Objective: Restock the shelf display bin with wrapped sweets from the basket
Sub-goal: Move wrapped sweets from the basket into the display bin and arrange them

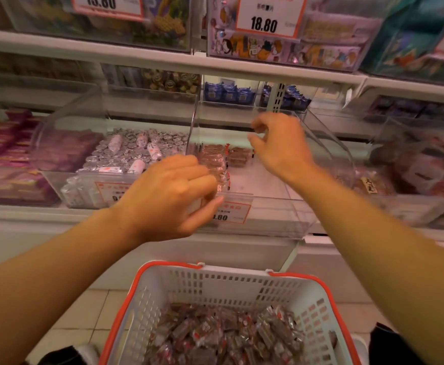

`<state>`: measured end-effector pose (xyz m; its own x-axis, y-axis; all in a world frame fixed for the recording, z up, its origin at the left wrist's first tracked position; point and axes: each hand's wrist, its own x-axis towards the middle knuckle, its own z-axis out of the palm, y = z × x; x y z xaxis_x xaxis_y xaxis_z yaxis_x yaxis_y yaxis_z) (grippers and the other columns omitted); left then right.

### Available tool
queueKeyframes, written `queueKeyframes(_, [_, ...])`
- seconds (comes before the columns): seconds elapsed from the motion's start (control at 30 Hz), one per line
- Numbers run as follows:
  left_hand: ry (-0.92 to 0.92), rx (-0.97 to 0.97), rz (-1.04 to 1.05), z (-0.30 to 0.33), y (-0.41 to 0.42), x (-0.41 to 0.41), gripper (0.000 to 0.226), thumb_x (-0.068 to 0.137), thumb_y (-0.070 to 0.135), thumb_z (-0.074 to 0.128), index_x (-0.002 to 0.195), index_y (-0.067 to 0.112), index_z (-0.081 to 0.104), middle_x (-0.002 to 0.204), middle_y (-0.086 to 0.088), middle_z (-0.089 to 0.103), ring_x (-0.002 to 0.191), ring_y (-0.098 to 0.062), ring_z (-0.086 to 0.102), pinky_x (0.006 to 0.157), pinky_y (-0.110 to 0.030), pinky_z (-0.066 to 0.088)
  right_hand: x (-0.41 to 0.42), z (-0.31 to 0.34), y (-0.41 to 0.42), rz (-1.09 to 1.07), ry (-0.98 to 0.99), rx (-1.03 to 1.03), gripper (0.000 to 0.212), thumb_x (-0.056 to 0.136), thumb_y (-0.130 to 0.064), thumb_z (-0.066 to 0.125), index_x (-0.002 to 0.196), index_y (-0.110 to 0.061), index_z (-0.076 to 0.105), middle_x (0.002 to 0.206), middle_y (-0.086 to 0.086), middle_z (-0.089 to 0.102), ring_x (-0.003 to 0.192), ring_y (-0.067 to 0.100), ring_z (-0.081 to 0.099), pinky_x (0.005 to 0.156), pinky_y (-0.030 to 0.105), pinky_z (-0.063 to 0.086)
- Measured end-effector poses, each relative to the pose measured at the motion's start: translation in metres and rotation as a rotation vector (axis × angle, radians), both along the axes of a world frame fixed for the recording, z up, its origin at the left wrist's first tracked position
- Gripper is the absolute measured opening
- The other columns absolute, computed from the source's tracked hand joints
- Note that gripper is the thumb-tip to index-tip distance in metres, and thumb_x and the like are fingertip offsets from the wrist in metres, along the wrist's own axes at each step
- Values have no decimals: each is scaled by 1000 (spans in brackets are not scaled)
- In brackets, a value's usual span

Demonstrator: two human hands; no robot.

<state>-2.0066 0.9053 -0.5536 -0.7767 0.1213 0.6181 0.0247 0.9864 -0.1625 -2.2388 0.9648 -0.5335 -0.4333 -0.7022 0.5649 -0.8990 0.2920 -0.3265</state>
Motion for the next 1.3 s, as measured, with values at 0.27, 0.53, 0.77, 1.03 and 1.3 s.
queueKeyframes(0.27, [-705,157,221,-124,53,4,17,85,38,55,75,25,56,82,-4,68,75,-28,66,61,-33,49,103,-211,155,99,-294,199,14,92,-27,59,100,-18,67,93,3,70,87,21,66,74,32,48])
queueKeyframes(0.53, [-1462,804,718,-304,123,56,54,82,50,68,125,21,56,126,-8,62,111,-27,60,92,-34,50,112,-368,248,-78,-671,1446,131,65,-56,83,156,-27,-6,164,11,0,148,41,16,116,51,28])
queueKeyframes(0.77, [-1493,987,872,-367,156,68,100,73,64,70,148,10,32,152,-17,34,135,-37,40,110,-47,37,137,-393,222,-64,-1235,1062,138,57,-55,90,157,-14,4,162,8,23,145,29,31,116,39,33])
queueKeyframes(1.03, [-1414,1094,741,-376,151,66,44,79,36,79,109,8,64,117,-14,65,109,-30,60,98,-40,49,132,-398,206,-214,-1387,898,59,83,-11,79,134,-11,50,132,11,53,102,26,57,83,41,58])
queueKeyframes(1.3, [-1264,1230,775,-353,135,59,32,85,39,73,98,10,73,100,-9,70,100,-25,64,90,-33,52,122,-390,203,-350,-1625,664,37,91,-9,69,127,-15,63,119,11,68,83,21,61,66,32,57])
